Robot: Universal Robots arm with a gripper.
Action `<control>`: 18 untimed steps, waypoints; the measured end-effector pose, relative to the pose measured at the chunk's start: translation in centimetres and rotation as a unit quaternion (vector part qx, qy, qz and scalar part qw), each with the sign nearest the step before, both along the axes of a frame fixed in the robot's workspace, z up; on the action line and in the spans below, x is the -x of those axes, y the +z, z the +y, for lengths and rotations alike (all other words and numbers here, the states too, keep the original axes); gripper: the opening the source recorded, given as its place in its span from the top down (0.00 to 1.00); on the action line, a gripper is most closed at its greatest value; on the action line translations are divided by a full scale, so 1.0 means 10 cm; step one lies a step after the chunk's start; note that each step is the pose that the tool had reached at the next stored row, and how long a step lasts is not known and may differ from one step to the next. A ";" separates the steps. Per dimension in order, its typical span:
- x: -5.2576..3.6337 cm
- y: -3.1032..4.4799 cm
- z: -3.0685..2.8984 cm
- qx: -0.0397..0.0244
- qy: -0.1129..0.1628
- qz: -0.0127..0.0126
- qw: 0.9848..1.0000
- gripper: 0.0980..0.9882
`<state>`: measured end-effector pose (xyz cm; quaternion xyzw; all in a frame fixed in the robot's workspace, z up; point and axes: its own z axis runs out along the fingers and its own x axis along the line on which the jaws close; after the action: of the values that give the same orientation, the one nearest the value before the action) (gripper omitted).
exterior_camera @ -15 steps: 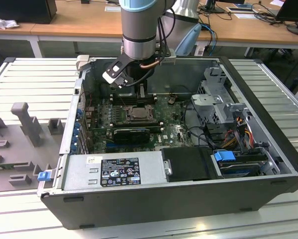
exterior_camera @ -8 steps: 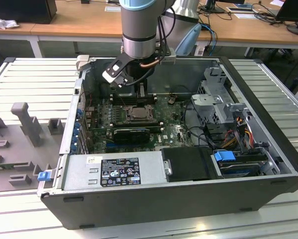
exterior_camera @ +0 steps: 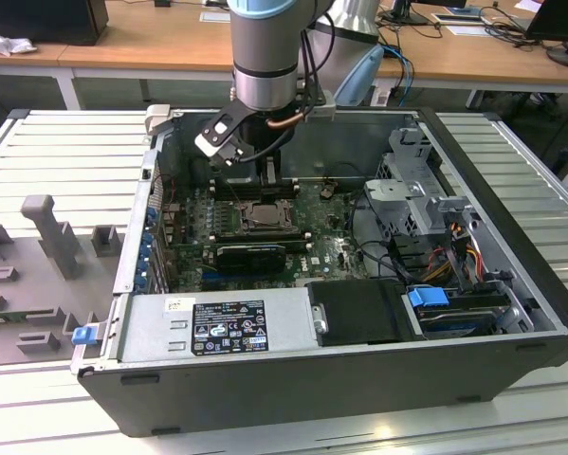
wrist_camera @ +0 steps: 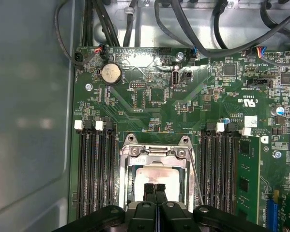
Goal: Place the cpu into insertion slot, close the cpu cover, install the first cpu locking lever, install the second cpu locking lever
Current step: 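Install the first cpu locking lever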
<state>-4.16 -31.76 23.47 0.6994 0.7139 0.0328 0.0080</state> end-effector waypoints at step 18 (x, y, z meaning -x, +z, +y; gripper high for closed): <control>0.000 0.079 0.000 0.000 0.000 0.000 1.000 0.99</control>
<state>-4.16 -31.77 24.27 0.6994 0.7140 0.0325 0.0082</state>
